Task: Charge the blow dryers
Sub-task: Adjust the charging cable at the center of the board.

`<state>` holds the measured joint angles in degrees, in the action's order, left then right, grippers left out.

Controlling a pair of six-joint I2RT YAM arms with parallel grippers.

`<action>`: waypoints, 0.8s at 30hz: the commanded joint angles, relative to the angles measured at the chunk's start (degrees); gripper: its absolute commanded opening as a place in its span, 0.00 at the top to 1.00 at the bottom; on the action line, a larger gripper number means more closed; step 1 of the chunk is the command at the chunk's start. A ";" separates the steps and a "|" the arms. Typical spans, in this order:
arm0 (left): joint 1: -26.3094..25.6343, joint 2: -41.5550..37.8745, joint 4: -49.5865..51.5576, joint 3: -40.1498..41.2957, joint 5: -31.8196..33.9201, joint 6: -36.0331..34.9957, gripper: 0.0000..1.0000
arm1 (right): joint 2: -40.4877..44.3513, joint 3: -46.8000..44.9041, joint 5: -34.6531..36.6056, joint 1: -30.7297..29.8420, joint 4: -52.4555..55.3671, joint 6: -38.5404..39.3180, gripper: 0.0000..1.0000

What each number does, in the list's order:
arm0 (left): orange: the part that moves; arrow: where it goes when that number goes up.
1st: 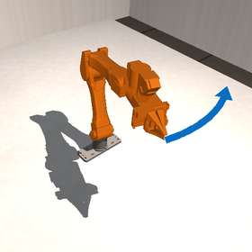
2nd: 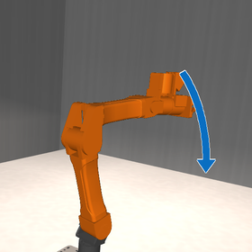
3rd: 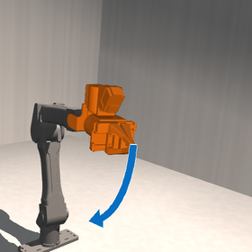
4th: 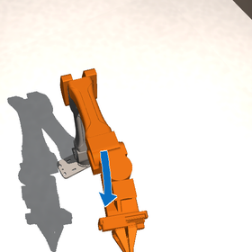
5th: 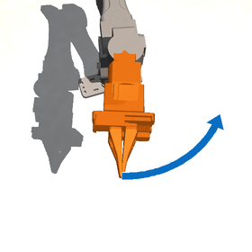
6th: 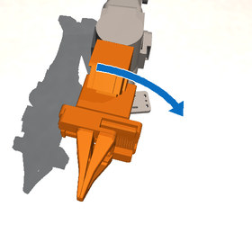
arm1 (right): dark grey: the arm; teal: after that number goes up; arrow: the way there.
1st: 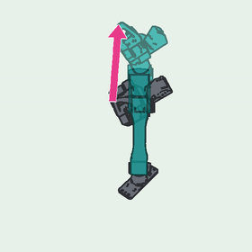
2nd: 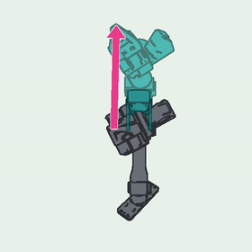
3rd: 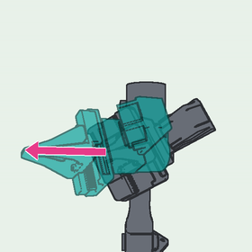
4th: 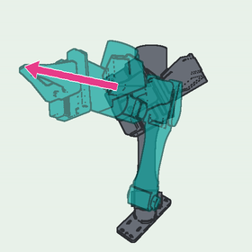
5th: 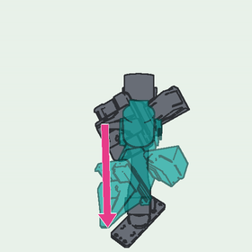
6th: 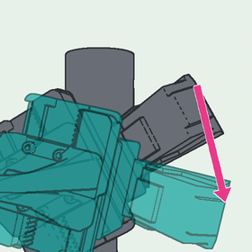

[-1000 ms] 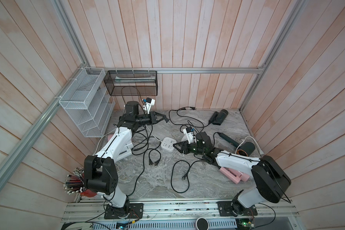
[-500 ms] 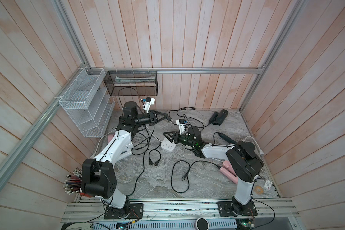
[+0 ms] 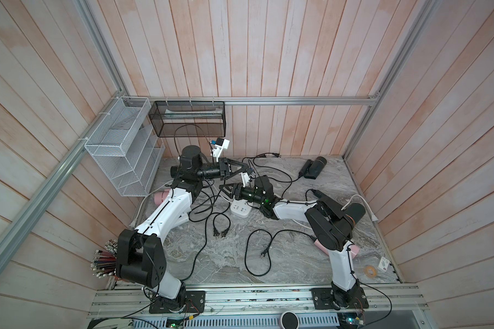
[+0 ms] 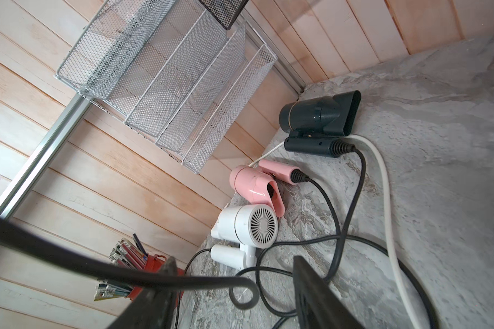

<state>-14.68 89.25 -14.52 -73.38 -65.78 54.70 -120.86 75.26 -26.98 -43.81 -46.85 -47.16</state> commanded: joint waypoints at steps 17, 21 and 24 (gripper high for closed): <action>-0.78 -3.51 3.88 -0.18 -3.56 -3.13 0.89 | -8.02 18.30 14.89 7.70 15.69 1.17 0.51; -0.65 -4.25 11.11 -1.37 -3.18 -8.89 0.89 | -10.47 24.11 15.80 9.97 19.07 2.04 0.51; 0.07 -4.36 12.87 -1.76 -3.04 -10.48 0.89 | -12.60 28.39 16.00 11.40 23.34 2.40 0.52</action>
<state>-15.07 86.15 -5.50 -73.49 -67.75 48.51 -130.93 100.25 -12.71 -33.50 -29.02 -46.24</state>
